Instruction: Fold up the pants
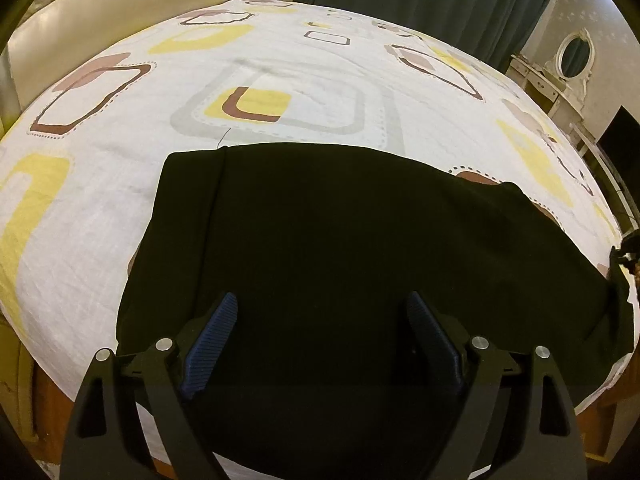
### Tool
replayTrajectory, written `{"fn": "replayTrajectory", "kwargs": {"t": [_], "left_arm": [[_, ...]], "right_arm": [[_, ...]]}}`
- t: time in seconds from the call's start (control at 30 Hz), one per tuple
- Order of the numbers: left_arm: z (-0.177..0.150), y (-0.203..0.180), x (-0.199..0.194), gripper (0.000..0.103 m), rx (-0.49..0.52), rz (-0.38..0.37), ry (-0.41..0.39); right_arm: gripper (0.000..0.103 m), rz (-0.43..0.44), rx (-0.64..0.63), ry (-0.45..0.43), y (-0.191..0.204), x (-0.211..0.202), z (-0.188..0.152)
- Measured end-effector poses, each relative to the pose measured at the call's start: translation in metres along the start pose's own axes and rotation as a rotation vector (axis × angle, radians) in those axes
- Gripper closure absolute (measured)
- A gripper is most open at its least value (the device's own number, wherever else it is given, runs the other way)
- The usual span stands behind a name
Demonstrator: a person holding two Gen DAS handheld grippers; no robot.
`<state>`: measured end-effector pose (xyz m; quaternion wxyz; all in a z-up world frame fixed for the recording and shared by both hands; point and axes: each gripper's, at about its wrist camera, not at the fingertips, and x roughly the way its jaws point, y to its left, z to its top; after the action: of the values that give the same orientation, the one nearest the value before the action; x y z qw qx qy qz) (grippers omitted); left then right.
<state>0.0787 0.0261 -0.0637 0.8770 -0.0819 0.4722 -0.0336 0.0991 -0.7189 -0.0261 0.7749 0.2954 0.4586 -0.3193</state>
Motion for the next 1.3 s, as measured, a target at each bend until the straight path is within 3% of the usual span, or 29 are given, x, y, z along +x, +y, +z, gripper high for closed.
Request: {"fn": "replayTrajectory", "kwargs": {"t": [0.17,0.3,0.5,0.67,0.83,0.93,0.97,1.0,1.1,1.17,1.23,1.3], "left_arm": [[-0.001,0.0,-0.001,0.017,-0.001,0.003,0.001],[-0.001,-0.001,-0.001,0.017,-0.001,0.009,-0.002],[-0.002,-0.003,-0.001,0.017,-0.003,0.014,-0.002],[-0.003,-0.004,-0.002,0.017,-0.006,0.015,0.0],[-0.003,-0.004,-0.002,0.017,-0.007,0.013,0.002],[-0.004,-0.004,-0.002,0.017,-0.005,0.014,0.002],[-0.005,-0.004,-0.002,0.017,-0.005,0.014,0.002],[-0.005,-0.004,-0.002,0.017,-0.006,0.014,0.002],[-0.005,-0.004,-0.003,0.017,-0.003,0.016,0.001],[-0.005,-0.004,-0.003,0.017,-0.002,0.017,0.0],[-0.006,-0.005,-0.003,0.017,-0.001,0.018,0.0],[-0.006,-0.005,-0.003,0.017,-0.002,0.018,0.0]], "right_arm": [[0.096,0.226,0.072,-0.071,-0.036,-0.046,-0.002],[0.096,0.38,0.089,-0.157,-0.088,-0.095,-0.018],[0.096,0.461,0.188,-0.199,-0.179,-0.115,-0.066],[0.096,0.444,0.277,-0.155,-0.226,-0.09,-0.1],[0.095,0.501,0.392,-0.111,-0.251,-0.06,-0.122],[0.084,0.587,0.463,-0.123,-0.259,-0.056,-0.13],[0.077,0.602,0.478,-0.125,-0.259,-0.056,-0.131],[0.063,0.607,0.486,-0.128,-0.259,-0.056,-0.132],[0.059,0.611,0.482,-0.115,-0.253,-0.053,-0.132],[0.065,0.592,0.455,-0.106,-0.242,-0.054,-0.127],[0.095,0.572,0.413,-0.113,-0.235,-0.06,-0.121],[0.096,0.565,0.38,-0.14,-0.232,-0.07,-0.117]]}}
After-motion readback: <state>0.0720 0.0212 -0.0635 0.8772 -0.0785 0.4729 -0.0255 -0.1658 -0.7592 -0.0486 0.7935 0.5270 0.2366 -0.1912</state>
